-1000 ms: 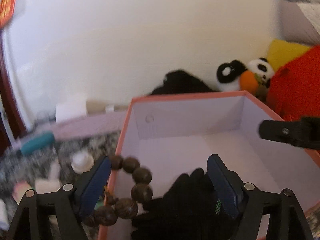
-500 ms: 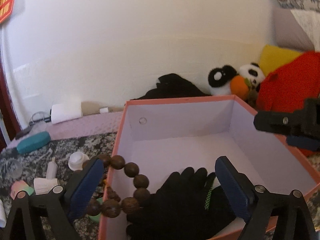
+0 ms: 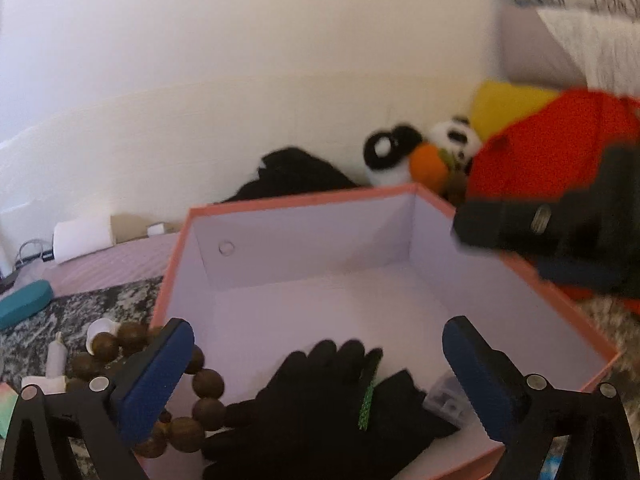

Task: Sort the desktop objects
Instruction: 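Open the right tool to drop the clear box into the pink box while the left tool releases the bracelet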

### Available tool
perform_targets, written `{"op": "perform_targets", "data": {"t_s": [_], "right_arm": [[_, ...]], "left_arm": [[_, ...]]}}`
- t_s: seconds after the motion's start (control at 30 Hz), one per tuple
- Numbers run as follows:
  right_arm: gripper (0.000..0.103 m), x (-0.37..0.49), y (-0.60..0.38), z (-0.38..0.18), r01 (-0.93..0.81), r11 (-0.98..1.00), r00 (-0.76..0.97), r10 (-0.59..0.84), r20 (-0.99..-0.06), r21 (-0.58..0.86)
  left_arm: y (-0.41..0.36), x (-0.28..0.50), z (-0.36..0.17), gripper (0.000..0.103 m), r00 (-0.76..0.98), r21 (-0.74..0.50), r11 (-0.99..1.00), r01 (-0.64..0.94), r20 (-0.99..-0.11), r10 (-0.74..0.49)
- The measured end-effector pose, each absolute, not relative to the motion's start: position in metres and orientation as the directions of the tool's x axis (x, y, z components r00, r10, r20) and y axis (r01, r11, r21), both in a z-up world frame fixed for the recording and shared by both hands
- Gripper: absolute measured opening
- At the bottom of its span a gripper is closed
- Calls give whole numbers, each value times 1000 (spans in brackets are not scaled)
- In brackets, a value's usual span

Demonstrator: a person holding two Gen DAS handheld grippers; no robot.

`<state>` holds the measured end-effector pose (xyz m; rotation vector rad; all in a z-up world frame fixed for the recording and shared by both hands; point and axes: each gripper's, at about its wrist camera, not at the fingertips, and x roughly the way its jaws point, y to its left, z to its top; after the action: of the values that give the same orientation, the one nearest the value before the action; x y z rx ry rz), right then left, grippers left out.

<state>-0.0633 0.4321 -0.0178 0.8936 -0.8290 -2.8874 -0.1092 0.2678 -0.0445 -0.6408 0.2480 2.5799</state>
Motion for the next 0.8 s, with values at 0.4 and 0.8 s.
{"op": "perform_targets", "data": {"t_s": [0.4,0.8], "right_arm": [[97,-61,467,-27,-202,-804,-846,-145,-513,560],[97,-73,455,-33,-210,-806,-835,-146,-531,553]], "left_arm": [[247,-119,-51,102,-740,-35,-878,-477,-522,423],[150,-121,-53,102,-840,54,-947,-316,-479,253]]}}
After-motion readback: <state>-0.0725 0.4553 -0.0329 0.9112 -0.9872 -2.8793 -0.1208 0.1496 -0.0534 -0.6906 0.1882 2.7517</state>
